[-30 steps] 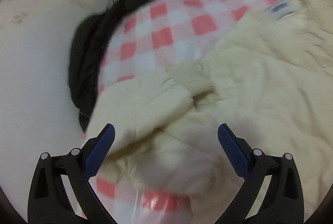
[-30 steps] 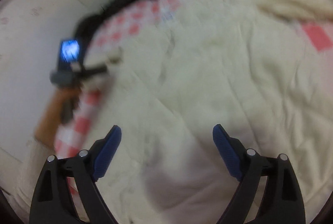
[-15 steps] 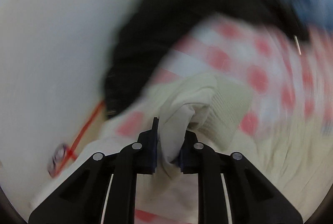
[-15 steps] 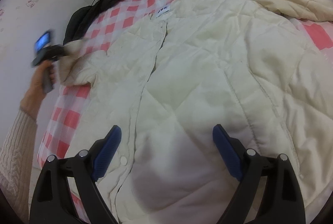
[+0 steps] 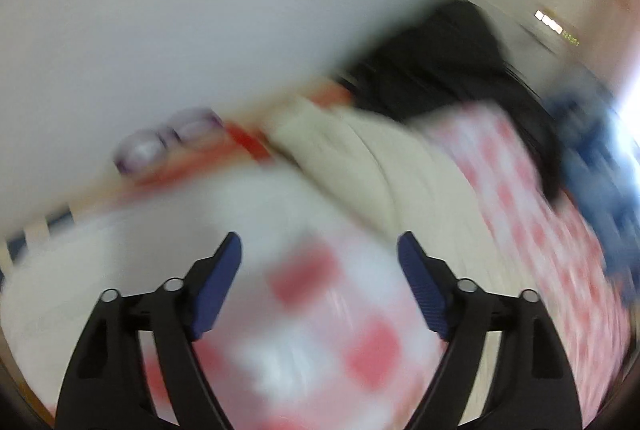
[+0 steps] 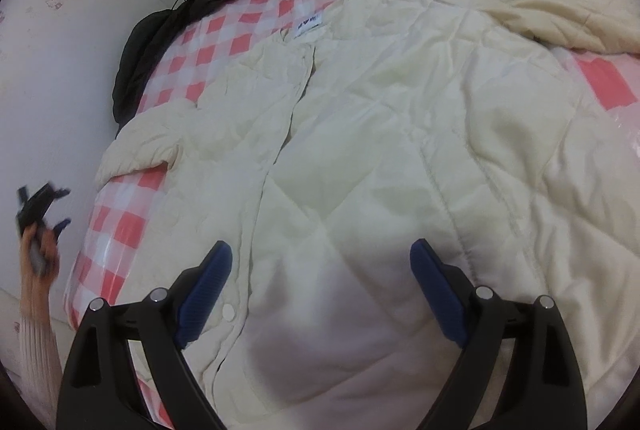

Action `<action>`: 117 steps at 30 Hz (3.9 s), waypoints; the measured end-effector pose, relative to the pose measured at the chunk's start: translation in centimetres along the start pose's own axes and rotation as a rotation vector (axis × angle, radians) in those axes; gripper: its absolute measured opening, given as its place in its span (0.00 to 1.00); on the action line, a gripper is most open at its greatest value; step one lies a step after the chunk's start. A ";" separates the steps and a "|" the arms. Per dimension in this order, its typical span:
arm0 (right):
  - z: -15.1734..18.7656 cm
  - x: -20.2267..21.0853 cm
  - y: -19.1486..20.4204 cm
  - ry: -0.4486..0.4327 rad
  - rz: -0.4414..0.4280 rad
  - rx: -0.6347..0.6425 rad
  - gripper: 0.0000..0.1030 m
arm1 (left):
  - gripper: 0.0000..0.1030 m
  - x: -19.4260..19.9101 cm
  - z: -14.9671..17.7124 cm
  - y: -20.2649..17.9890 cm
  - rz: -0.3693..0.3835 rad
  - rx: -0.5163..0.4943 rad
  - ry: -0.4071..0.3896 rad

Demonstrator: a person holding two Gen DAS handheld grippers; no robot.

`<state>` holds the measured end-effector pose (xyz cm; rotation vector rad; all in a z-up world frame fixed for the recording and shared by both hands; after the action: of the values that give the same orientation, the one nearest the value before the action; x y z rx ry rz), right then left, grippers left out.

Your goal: Fold large clothes

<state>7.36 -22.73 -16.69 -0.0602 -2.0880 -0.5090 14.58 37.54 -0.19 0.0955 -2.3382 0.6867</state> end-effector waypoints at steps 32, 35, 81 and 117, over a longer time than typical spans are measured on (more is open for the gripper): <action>-6.1 15.0 -32.8 -0.294 -0.115 -0.690 0.89 | 0.91 -4.6 29.1 -29.7 0.337 -0.447 0.199; -9.0 13.6 -35.9 -0.279 -0.127 -0.753 0.89 | 0.91 -7.5 31.2 -32.7 0.368 -0.434 0.225; -28.4 19.2 -18.0 -0.581 -0.154 -0.386 0.07 | 0.91 -9.5 29.0 -27.8 0.399 -0.128 0.239; -18.1 10.1 -43.7 -0.522 0.004 -0.855 0.19 | 0.91 -11.5 32.7 -28.8 0.372 -0.178 0.332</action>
<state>5.86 -71.05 -14.56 -0.7579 -2.1961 -1.4747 10.85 -4.87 -14.89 -0.5076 -2.0973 0.6106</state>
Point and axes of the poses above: each gripper's, at about its wrist camera, not at the fingertips, and x roughly against the way its jaws point, y to its left, z to its underside, the point moved 9 cm from there along -x, roughly the way its jaws point, and after that the axes turned 14 degrees about z, right-handed, at the moved point
